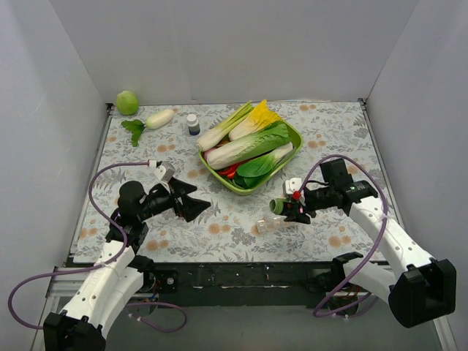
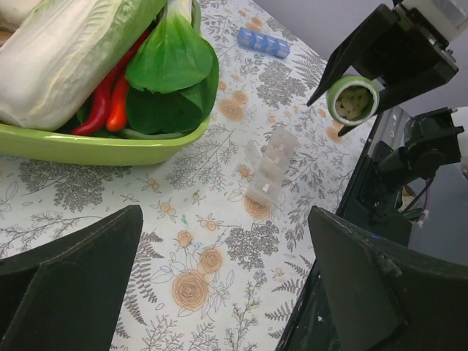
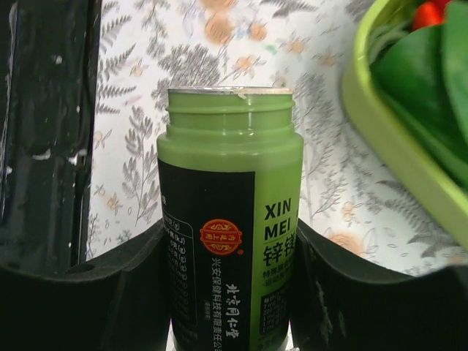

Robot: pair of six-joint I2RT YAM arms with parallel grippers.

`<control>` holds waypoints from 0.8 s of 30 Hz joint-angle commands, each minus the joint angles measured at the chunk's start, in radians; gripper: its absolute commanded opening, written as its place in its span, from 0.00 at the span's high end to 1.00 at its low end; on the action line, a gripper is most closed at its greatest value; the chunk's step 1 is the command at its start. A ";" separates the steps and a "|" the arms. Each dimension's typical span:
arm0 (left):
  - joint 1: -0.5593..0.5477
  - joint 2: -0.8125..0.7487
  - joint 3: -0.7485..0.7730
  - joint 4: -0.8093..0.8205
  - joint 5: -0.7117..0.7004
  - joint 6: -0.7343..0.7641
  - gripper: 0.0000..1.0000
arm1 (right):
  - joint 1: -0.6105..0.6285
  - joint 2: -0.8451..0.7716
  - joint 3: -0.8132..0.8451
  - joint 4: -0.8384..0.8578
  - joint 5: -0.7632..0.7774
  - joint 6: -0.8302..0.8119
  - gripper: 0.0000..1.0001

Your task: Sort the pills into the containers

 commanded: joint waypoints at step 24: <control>-0.004 -0.001 0.011 -0.038 -0.146 0.067 0.02 | 0.240 0.196 0.001 -0.009 0.501 0.101 0.97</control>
